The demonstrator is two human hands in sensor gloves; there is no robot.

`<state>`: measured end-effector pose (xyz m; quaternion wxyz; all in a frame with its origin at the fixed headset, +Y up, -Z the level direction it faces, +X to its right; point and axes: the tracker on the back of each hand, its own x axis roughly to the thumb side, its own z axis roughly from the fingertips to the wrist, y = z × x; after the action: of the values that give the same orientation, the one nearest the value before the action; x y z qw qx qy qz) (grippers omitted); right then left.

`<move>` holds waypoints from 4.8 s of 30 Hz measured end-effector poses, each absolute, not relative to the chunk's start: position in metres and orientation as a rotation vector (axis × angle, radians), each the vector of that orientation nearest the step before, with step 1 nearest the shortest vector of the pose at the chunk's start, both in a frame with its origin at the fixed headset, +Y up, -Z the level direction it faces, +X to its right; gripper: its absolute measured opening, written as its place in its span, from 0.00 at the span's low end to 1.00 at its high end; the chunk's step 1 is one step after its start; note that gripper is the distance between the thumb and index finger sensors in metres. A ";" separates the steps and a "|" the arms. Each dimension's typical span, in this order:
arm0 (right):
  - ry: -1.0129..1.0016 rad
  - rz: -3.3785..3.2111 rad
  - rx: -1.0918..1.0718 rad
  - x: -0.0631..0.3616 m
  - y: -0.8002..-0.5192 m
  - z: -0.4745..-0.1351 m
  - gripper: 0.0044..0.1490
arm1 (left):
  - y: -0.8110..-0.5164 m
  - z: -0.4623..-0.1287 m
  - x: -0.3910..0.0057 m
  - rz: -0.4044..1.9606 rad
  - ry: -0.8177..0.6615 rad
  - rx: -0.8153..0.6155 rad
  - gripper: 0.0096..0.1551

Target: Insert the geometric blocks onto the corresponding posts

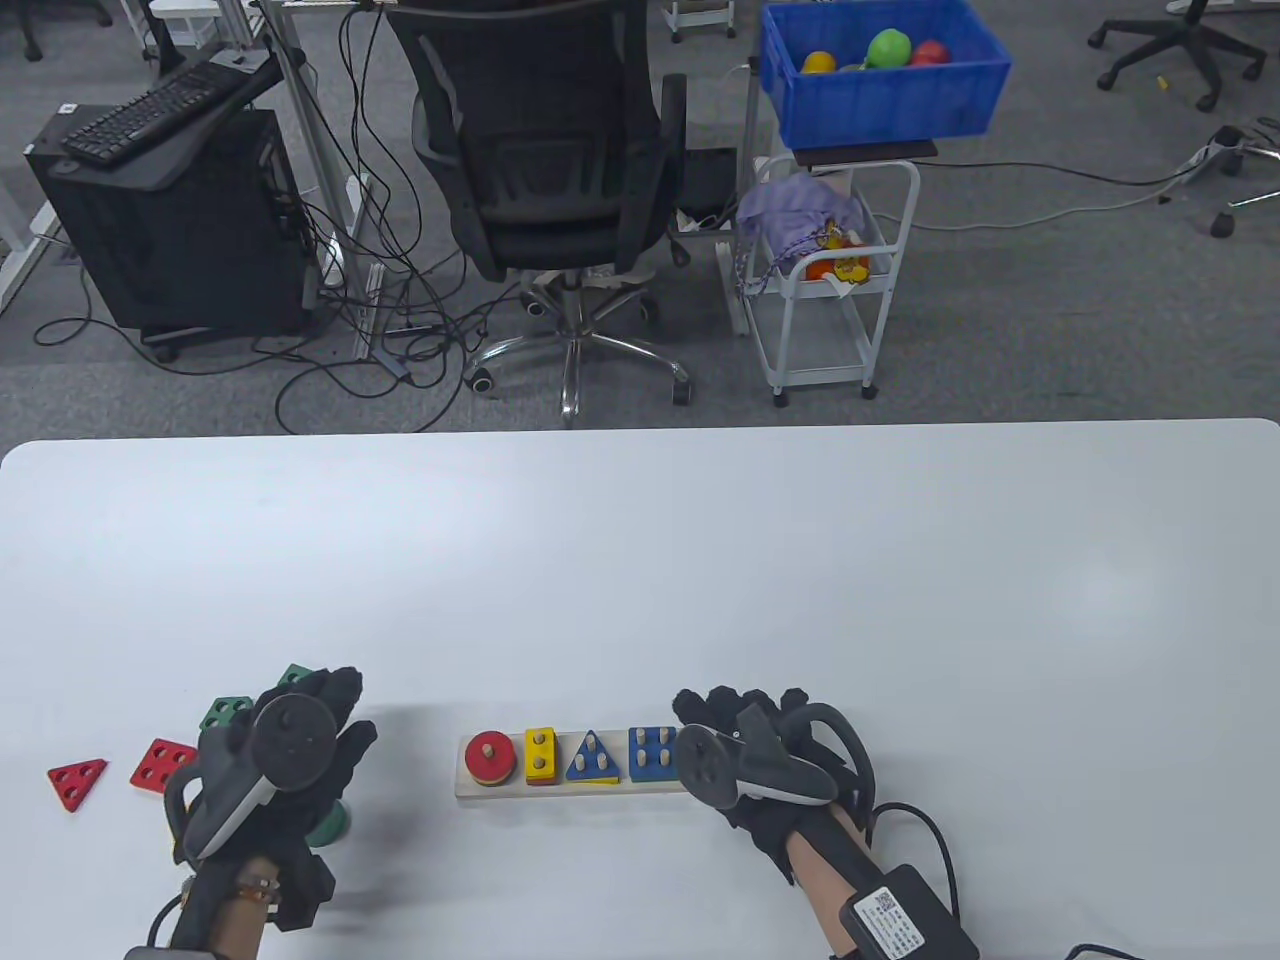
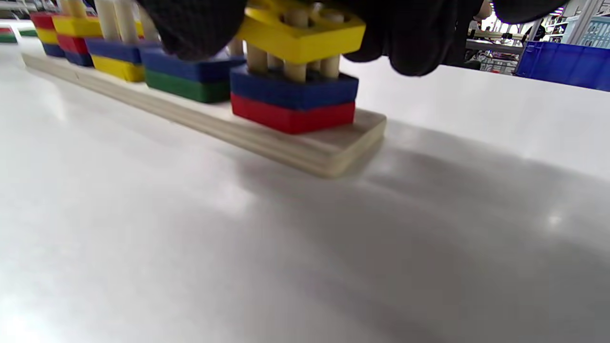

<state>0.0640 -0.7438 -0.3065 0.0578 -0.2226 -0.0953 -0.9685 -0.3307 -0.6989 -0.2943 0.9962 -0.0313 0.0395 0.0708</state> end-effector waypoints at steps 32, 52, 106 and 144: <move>-0.328 -3.324 -0.278 0.164 -0.723 -0.321 0.44 | -0.744 -0.295 -0.310 -0.410 0.012 -0.498 0.44; -0.322 -3.308 -0.288 0.162 -0.723 -0.321 0.43 | -0.741 -0.291 -0.301 -0.308 -0.154 -0.273 0.44; -0.372 -3.295 -0.311 0.157 -0.727 -0.323 0.41 | -0.735 -0.393 -0.362 -0.087 0.558 -0.350 0.38; -0.356 -3.283 -0.320 0.157 -0.727 -0.323 0.41 | -0.705 -0.300 -0.168 -0.179 -0.402 -0.134 0.38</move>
<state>0.1568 -0.7267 -0.3227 -0.0880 -0.0961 -0.1068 -0.9857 -0.1679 -0.7052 -0.2996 0.9736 -0.0663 -0.1994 -0.0885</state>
